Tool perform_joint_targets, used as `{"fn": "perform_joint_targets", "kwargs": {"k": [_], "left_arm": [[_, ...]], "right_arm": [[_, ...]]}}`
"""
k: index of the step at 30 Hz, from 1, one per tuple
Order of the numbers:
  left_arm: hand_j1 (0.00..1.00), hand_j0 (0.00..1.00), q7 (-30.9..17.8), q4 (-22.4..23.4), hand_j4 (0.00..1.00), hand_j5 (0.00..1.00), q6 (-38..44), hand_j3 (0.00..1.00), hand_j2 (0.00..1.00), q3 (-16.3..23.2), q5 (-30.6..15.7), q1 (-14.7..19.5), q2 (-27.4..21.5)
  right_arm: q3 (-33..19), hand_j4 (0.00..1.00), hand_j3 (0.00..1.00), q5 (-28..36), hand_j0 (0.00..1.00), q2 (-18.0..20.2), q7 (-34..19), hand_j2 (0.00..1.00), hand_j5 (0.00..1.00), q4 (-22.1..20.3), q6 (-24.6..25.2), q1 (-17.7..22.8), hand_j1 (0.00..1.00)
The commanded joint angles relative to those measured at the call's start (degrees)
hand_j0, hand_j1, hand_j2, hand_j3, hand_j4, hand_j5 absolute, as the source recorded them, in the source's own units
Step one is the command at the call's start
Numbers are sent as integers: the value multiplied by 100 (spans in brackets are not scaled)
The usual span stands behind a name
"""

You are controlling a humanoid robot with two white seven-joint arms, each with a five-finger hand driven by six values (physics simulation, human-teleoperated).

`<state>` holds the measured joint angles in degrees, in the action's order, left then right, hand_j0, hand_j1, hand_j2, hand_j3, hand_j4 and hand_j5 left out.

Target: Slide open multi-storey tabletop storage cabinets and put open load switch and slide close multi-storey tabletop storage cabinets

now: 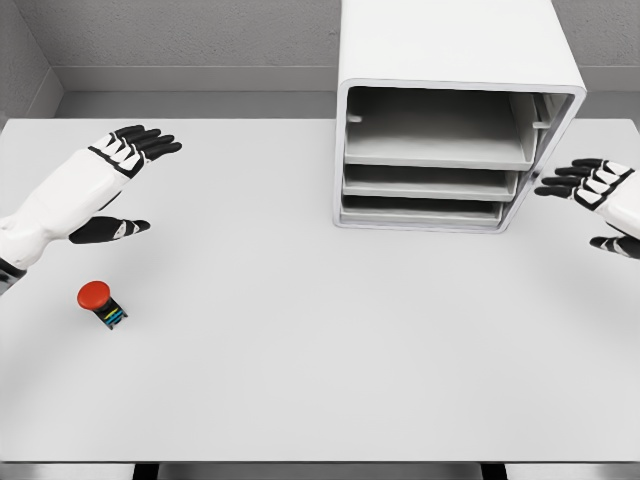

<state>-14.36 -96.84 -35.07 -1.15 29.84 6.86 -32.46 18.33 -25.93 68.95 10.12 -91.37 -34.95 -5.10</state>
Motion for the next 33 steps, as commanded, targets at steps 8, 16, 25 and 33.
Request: {"fn": "perform_joint_targets", "kwargs": {"k": [8, 16, 25, 33], "left_arm": [[100, 100, -75, 77, 100, 100, 7, 100, 100, -447, 742, -35, 3], [100, 100, -1815, 86, 100, 100, 7, 100, 100, -1211, 672, -88, 47], [100, 100, -2064, 227, 100, 100, 7, 100, 100, -1563, 241, -202, 38], [100, 100, -2064, 253, 100, 100, 7, 100, 100, -1563, 232, -729, -331]], "right_arm": [[-13, 85, 85, 44, 85, 110, -10, 85, 85, -30, -5, 9, 85], [-5, 61, 61, 53, 61, 93, -2, 61, 61, -319, -5, 79, 61], [-13, 62, 62, 80, 62, -452, -10, 62, 62, -935, -5, 158, 62], [-13, 66, 66, 132, 66, -997, -10, 66, 66, -988, -5, 27, 66]]}}
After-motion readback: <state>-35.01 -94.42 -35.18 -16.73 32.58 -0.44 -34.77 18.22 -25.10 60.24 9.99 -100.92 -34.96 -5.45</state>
